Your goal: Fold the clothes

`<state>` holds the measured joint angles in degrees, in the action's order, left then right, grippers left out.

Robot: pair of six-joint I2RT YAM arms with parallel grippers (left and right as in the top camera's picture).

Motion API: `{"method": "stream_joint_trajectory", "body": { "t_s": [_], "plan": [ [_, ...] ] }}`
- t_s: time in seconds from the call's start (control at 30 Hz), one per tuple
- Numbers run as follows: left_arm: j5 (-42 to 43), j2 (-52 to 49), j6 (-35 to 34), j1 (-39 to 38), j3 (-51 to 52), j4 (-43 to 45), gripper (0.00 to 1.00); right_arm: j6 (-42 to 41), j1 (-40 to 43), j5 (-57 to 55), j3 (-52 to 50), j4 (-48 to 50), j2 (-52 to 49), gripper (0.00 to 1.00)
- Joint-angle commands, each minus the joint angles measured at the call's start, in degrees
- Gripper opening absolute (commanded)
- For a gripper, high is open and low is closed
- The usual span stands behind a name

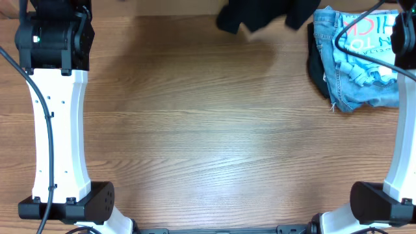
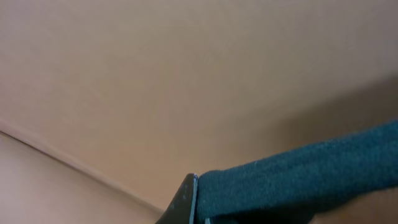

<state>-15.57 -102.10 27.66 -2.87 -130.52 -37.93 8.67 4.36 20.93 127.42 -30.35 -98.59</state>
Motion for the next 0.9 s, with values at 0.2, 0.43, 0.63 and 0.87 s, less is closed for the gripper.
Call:
{"method": "stream_joint_trajectory", "body": {
  "t_s": [0.2, 0.43, 0.63, 0.87],
  "plan": [
    [-6.27, 20.55, -11.78, 3.13, -0.7, -7.91, 0.04, 2.49, 1.81, -11.52, 0.96, -9.88, 21.68, 0.04],
    [4.7, 30.86, -23.52, 3.15, -0.68, -19.12, 0.04, 0.31, 1.81, -15.13, 0.96, -17.14, 29.22, 0.04],
    [5.09, 17.25, -18.01, 3.28, -0.68, -15.13, 0.04, -2.23, 1.81, -5.86, 0.96, -10.01, 14.78, 0.04],
    [8.55, 3.1, -10.91, 8.46, -0.7, 15.98, 0.04, -14.82, 1.84, -3.26, 0.96, 29.14, -1.25, 0.04]
  ]
}}
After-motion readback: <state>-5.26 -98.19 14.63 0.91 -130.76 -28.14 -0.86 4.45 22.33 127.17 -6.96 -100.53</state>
